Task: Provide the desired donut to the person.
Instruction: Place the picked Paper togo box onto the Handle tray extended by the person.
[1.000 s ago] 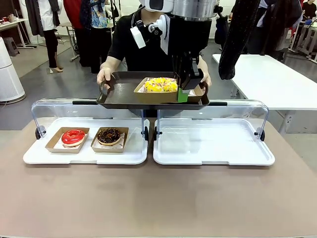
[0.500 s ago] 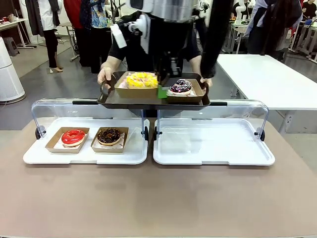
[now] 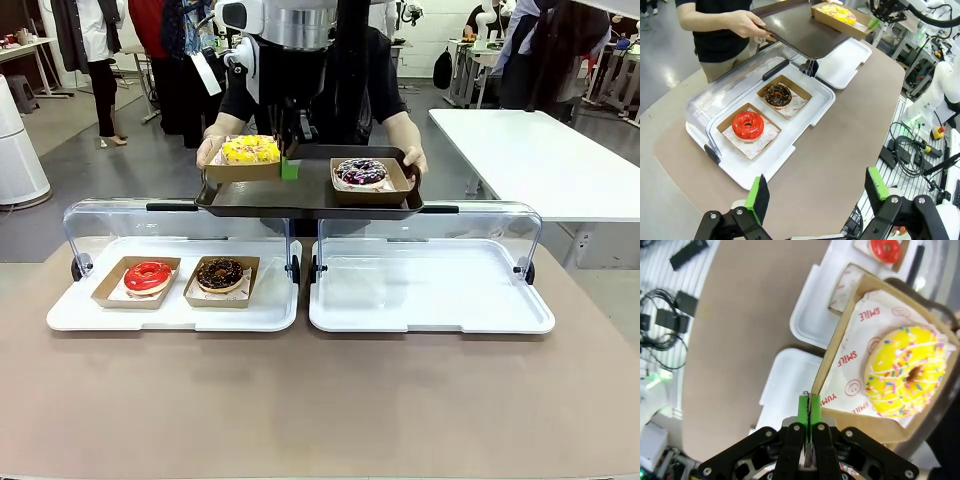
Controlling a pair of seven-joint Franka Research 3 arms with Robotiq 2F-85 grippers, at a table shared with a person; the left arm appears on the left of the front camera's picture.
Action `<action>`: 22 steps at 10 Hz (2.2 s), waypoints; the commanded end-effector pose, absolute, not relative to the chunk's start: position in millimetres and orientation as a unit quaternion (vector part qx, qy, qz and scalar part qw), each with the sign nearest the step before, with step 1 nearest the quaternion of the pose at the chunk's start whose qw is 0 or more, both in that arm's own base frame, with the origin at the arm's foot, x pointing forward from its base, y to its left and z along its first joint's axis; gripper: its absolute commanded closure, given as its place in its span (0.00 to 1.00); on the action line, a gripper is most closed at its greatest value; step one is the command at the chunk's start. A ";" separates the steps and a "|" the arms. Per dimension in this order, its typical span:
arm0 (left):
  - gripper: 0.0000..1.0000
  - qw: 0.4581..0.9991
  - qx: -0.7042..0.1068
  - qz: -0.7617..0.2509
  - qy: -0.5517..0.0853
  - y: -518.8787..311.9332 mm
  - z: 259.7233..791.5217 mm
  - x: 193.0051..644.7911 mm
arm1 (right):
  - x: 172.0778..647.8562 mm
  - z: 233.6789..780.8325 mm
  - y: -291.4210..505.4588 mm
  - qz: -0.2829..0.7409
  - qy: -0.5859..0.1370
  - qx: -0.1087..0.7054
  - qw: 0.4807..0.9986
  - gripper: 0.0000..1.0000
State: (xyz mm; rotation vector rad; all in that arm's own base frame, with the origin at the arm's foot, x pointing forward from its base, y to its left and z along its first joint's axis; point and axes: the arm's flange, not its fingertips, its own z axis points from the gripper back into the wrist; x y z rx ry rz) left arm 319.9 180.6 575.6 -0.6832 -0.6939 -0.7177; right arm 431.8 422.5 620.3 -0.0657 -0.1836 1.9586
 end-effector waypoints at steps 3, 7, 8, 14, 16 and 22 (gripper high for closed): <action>0.00 0.814 -0.326 -0.342 -0.337 181.3 575.8 319.2 | 481.3 629.8 434.6 0.805 -0.055 -0.024 0.590 0.98; 0.00 0.814 -0.326 -0.342 -0.337 181.3 575.8 319.2 | 518.0 597.2 437.0 0.764 -0.048 -0.031 0.642 0.98; 0.00 0.814 -0.326 -0.342 -0.337 181.3 575.8 319.2 | 526.2 589.9 436.0 0.766 -0.045 -0.042 0.640 0.98; 0.00 0.814 -0.326 -0.342 -0.337 181.3 575.8 319.2 | 546.5 568.9 440.0 0.779 -0.028 -0.035 0.625 0.98; 0.00 0.814 -0.326 -0.342 -0.337 181.3 575.8 319.2 | 545.5 568.4 438.5 0.787 -0.026 -0.021 0.616 0.39; 0.00 0.814 -0.326 -0.342 -0.337 181.3 575.8 319.2 | 540.0 575.7 440.6 0.774 -0.027 -0.013 0.632 0.00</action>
